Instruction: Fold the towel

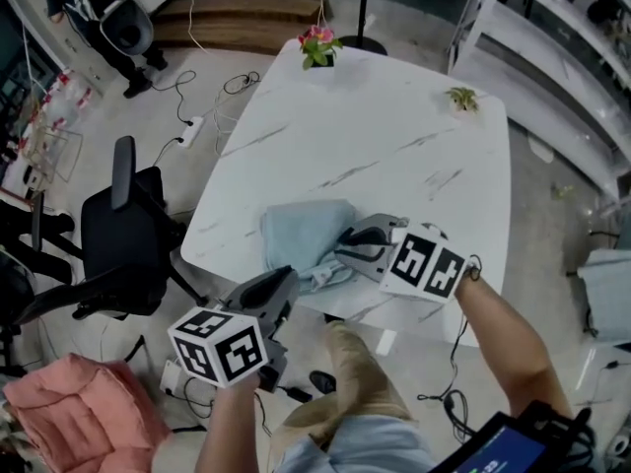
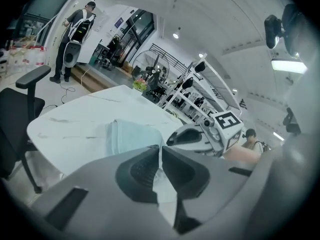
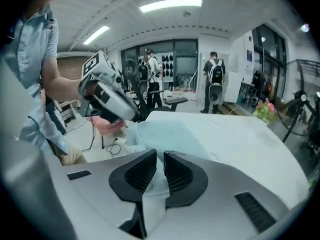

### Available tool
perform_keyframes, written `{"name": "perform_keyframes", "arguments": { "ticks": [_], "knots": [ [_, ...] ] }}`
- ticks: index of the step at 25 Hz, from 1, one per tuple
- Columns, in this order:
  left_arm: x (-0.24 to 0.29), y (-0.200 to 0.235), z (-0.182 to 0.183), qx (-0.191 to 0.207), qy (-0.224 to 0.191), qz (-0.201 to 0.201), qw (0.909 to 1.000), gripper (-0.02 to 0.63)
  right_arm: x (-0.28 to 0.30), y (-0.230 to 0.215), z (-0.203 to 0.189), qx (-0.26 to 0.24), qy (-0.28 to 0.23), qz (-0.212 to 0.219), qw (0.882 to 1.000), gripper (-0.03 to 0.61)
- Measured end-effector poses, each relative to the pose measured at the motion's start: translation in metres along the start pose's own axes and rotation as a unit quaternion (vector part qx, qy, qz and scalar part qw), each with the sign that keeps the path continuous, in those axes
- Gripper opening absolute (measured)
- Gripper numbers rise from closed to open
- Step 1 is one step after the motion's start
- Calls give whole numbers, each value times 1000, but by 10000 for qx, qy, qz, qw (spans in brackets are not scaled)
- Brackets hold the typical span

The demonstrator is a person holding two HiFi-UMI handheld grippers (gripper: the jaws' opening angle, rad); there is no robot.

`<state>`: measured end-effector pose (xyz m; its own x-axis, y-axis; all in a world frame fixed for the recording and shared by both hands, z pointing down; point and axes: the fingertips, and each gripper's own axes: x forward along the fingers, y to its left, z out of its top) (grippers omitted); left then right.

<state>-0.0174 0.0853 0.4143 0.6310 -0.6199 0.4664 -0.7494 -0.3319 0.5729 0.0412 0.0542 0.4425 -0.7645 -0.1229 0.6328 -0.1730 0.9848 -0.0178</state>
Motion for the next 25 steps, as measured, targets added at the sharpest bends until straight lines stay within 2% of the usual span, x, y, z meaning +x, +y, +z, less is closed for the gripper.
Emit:
{"name": "perform_keyframes", "arguments": {
  "ticks": [2, 4, 8, 11, 13, 14, 16, 17, 18, 20, 22, 25],
  "knots": [
    [14, 7, 4, 117, 102, 42, 9999, 23, 7, 19, -16, -39, 341, 363, 9988, 63],
    [25, 14, -3, 239, 334, 100, 9991, 25, 7, 36, -28, -260, 565, 490, 9969, 63],
    [27, 17, -33, 225, 709, 83, 9972, 25, 7, 60, -46, -800, 845, 423, 9923, 58],
    [25, 17, -57, 171, 895, 38, 9958, 23, 10, 66, -62, -964, 1068, 346, 9890, 49],
    [25, 17, -68, 147, 989, 26, 9950, 23, 6, 68, -58, -753, 904, 463, 9920, 48],
    [25, 16, -70, 151, 1006, 24, 9948, 23, -1, 66, -47, -412, 608, 488, 9961, 41],
    [25, 16, -69, 195, 1017, 13, 9946, 24, -16, 47, -22, 418, -78, 263, 9988, 21],
    [25, 17, -69, 234, 1035, 13, 9944, 23, -18, 35, -15, 641, -231, 68, 9977, 20],
    [25, 17, -68, 279, 1061, 27, 9940, 23, -16, 27, -15, 699, -200, -84, 9973, 20],
    [25, 19, -69, 353, 1107, 84, 9932, 23, -3, 26, -29, 526, 195, -161, 9983, 20],
    [26, 20, -71, 391, 1158, 125, 9924, 25, 7, 41, -46, 275, 593, -9, 9979, 20],
    [24, 23, -78, 404, 1247, 129, 9913, 24, 9, 61, -54, -129, 764, 157, 9969, 20]
  ]
}}
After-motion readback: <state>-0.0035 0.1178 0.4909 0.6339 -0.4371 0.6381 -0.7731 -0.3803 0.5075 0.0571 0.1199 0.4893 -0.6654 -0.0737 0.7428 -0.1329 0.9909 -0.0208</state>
